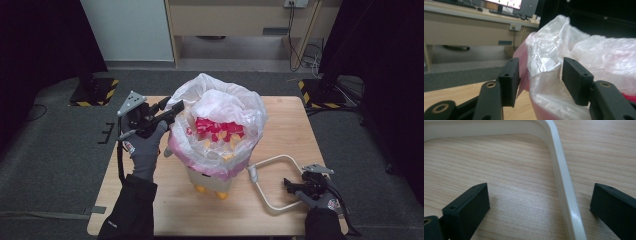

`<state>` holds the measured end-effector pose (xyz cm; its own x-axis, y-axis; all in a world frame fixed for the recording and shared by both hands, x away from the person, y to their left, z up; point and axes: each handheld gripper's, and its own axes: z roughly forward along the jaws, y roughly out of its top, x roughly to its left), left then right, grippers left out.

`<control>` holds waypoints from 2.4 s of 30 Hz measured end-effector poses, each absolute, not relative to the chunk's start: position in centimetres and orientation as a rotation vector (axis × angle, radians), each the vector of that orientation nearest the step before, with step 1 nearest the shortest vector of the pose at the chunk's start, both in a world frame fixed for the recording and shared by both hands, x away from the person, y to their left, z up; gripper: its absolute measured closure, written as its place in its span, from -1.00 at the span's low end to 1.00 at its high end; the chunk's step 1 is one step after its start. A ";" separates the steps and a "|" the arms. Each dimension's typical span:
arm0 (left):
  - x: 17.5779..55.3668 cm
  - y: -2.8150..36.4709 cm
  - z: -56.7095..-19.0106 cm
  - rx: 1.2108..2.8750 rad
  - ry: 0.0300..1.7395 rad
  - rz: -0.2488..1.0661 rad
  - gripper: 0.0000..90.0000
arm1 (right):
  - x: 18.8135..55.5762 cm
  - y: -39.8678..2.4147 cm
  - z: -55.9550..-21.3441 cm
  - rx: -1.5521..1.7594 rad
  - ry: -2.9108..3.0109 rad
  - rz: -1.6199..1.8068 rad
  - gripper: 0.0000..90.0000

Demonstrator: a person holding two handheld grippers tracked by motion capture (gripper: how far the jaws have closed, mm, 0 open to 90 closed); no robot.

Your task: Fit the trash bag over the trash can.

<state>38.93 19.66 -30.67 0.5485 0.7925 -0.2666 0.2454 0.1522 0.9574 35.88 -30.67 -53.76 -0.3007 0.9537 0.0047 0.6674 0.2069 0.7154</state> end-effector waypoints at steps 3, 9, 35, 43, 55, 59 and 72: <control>38.2 20.4 -30.8 1.395 0.959 0.491 -0.03 | 35.8 -30.8 -53.7 1.504 2.025 0.888 -0.67; 37.0 21.7 -31.6 1.390 0.960 0.494 -0.07 | 35.8 -31.2 -53.5 1.507 1.998 0.897 -0.34; 31.9 23.7 -32.6 1.324 0.908 0.579 -0.18 | 35.0 -31.3 -48.8 1.401 1.775 1.106 -0.11; 31.5 26.2 -36.8 1.471 1.036 0.673 -0.20 | 34.9 -30.9 -46.8 1.355 1.669 1.244 -0.09; 33.2 28.9 -49.0 1.681 1.296 0.589 -0.26 | 35.5 -28.8 -41.6 1.218 1.670 1.387 -0.03; 33.7 28.9 -51.1 1.794 1.331 0.571 -0.26 | 35.7 -27.6 -39.2 1.162 1.675 1.446 -0.02; 34.9 27.3 -53.4 1.980 1.302 0.570 -0.31 | 35.2 -25.1 -34.5 1.019 1.633 1.604 0.05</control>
<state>34.88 27.31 -53.36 0.4010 0.9160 -0.0114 0.6134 -0.2593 0.7460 35.17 -25.14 -34.48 -0.5061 0.8584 0.0831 0.0982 -0.0384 0.9944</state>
